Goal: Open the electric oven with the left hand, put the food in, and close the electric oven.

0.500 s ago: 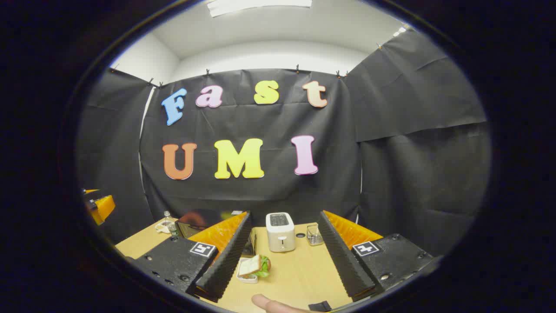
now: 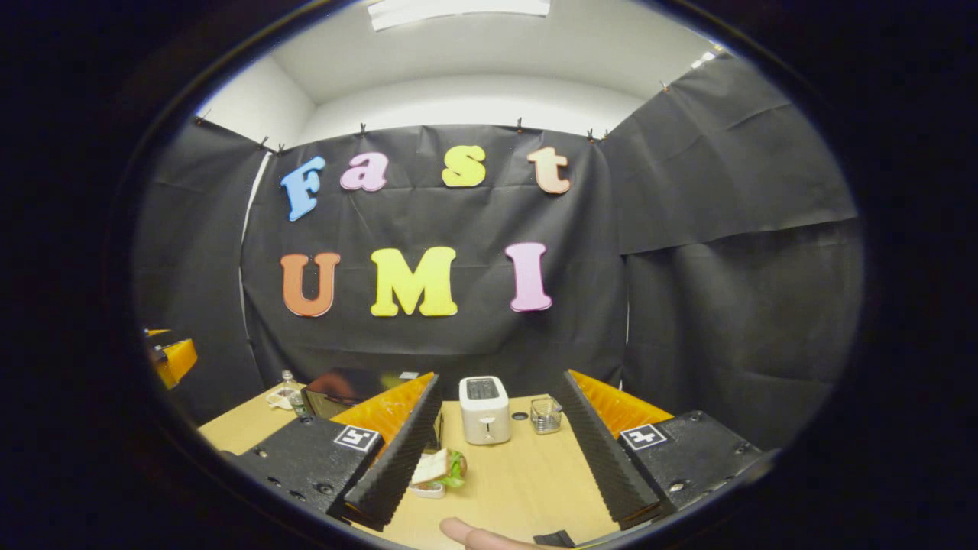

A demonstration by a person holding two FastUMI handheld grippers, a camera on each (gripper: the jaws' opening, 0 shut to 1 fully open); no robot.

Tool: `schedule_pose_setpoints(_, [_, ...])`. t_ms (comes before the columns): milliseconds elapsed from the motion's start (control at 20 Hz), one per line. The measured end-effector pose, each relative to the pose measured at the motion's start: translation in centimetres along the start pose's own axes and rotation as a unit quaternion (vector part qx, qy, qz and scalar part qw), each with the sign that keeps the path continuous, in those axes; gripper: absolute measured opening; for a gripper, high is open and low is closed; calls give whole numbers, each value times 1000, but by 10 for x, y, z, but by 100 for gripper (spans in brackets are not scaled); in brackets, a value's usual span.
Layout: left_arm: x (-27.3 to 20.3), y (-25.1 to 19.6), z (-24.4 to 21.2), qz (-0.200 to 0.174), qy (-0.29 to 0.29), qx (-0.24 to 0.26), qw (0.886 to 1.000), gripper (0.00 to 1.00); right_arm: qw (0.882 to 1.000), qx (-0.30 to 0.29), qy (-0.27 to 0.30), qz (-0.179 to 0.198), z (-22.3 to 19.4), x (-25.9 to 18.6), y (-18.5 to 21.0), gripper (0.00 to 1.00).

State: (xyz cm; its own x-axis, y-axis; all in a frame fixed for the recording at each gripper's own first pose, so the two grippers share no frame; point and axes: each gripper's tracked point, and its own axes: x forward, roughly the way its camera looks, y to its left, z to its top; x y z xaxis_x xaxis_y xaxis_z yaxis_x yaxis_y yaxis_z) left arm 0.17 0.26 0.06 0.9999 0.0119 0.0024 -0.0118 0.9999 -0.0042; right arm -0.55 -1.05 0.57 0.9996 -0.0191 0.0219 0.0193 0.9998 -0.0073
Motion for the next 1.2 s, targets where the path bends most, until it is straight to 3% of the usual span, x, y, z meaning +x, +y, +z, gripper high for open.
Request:
schedule_pose_setpoints(300, [6,-3,-8,-4,9,0,1000,95,1000,12,-3,15,-1,2,5,99])
schedule_pose_setpoints(600, [47,-26,-19,-15,25,-6,1000,95,999,2,-17,38,4,24,14,100])
schedule_pose_setpoints(850, [108,-50,-54,-29,72,-4,997,95,997,-8,3,75,-4,40,27,100])
schedule_pose_setpoints(1050, [172,-69,-98,-39,130,0,991,95,997,-5,-33,74,18,44,25,100])
schedule_pose_setpoints(1100, [189,-70,-109,-42,144,5,989,96,997,0,-35,75,19,45,26,90])
schedule_pose_setpoints(1200, [219,-75,-130,-45,172,5,984,96,995,13,-41,89,24,45,31,91])
